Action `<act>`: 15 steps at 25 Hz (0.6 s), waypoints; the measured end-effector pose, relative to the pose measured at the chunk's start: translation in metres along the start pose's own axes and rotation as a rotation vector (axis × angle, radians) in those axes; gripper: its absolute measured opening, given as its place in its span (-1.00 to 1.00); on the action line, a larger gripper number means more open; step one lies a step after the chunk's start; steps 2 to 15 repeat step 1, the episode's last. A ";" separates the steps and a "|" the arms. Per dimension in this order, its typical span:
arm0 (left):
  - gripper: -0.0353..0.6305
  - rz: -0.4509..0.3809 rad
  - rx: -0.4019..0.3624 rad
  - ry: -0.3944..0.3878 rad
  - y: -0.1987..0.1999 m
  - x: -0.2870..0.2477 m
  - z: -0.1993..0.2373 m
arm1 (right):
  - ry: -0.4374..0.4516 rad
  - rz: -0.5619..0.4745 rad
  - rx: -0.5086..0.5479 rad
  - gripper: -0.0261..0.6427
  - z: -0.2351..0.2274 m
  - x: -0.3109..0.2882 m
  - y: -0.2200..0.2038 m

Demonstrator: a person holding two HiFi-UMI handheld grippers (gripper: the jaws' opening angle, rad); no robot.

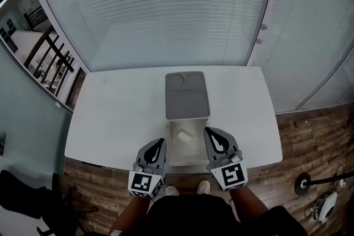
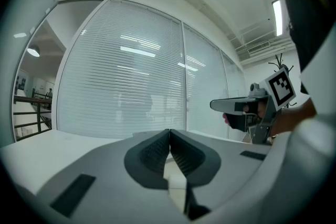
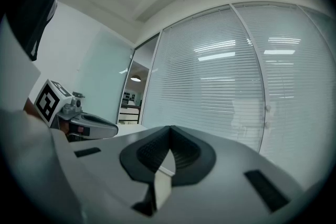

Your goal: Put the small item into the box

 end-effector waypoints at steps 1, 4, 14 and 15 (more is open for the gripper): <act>-0.86 0.000 -0.004 -0.001 0.000 0.000 0.001 | -0.001 0.002 0.000 -0.91 0.001 0.000 -0.001; -0.86 0.000 -0.004 -0.001 0.000 0.000 0.001 | -0.001 0.002 0.000 -0.91 0.001 0.000 -0.001; -0.86 0.000 -0.004 -0.001 0.000 0.000 0.001 | -0.001 0.002 0.000 -0.91 0.001 0.000 -0.001; -0.86 0.000 -0.004 -0.001 0.000 0.000 0.001 | -0.001 0.002 0.000 -0.91 0.001 0.000 -0.001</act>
Point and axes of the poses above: the fingertips, and each gripper's own axes: x backward along the fingers, z to its left, y out of its top, the point moved 10 cm from there along x, backward along the fingers, and after that the axes turned 2 degrees about x, right-handed, at the moved point
